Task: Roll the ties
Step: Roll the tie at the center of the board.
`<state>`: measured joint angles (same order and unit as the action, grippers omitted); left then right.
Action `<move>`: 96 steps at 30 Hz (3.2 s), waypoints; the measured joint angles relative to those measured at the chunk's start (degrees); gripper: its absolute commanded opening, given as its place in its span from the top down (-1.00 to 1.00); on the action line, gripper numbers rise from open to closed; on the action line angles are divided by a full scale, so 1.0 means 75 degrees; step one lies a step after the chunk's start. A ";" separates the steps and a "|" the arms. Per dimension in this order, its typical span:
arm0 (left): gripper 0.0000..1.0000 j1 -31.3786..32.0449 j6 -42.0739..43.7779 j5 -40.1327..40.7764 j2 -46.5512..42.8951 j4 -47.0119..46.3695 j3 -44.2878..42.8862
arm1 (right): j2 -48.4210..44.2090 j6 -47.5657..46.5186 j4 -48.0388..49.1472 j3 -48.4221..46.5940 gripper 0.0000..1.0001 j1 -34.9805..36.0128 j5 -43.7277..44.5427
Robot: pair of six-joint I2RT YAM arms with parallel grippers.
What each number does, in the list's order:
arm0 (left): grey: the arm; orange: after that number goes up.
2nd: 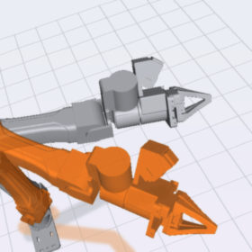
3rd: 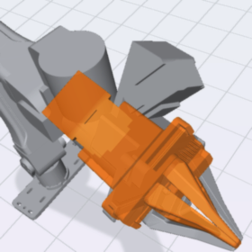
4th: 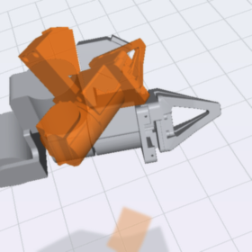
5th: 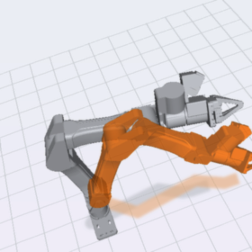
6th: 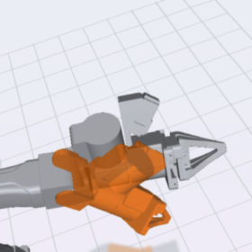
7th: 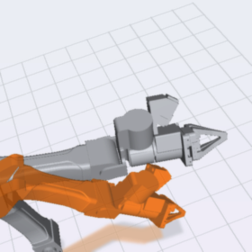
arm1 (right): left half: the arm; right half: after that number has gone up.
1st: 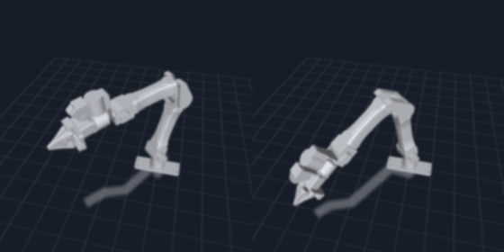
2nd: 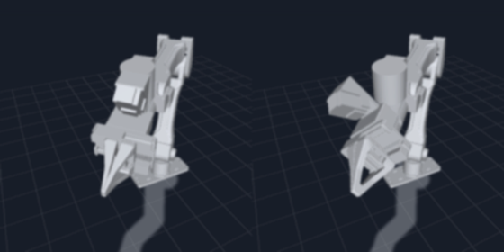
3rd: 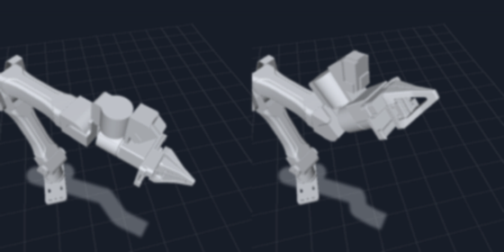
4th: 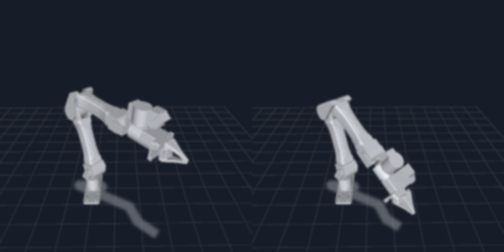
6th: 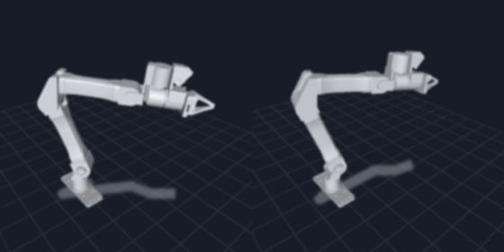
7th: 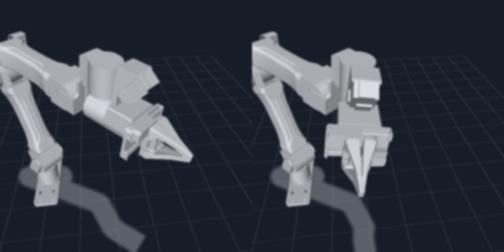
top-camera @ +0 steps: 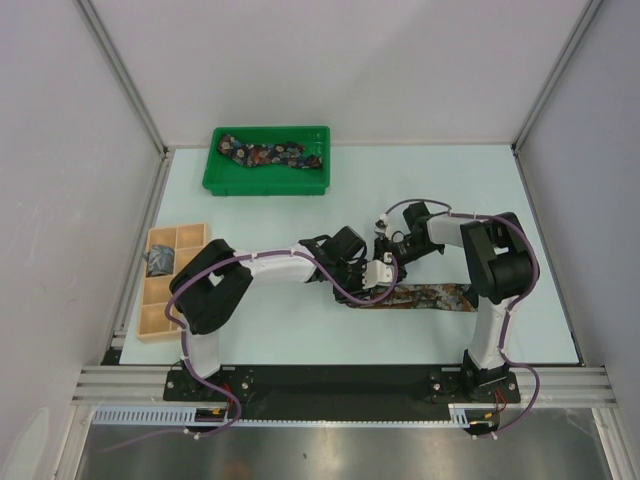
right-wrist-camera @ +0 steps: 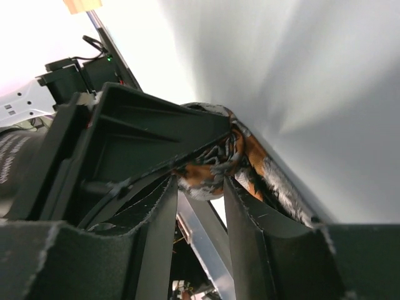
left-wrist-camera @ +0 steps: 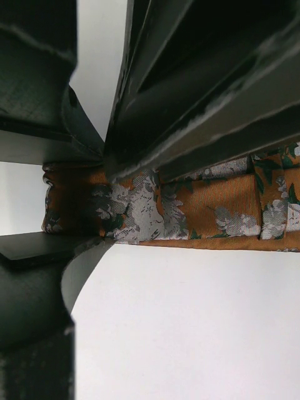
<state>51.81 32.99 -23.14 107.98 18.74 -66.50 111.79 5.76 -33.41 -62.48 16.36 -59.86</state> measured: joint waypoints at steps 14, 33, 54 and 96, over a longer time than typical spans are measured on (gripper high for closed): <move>0.04 -0.0012 -0.0117 0.0006 -0.0047 -0.0154 0.0117 | 0.0169 -0.0204 0.0041 0.0000 1.00 0.0128 -0.0117; -0.82 -0.0842 -0.2404 -0.1961 -0.0682 -0.3276 0.1641 | 0.0283 -0.0921 -0.0361 0.0286 1.00 -0.0309 0.0606; 0.75 0.0023 -0.2119 -0.0562 -0.0131 -0.4173 0.1661 | 0.0242 -0.1212 -0.0801 0.0090 0.23 -0.0530 0.0918; -0.81 -0.0915 -0.2661 -0.0778 -0.0895 -0.3780 0.2407 | 0.0076 -0.1180 -0.0691 0.0423 1.00 -0.0746 0.0152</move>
<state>44.95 13.04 -28.97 101.27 -9.61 -48.45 112.36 -3.09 -38.59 -59.31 10.76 -58.72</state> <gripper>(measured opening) 0.884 0.021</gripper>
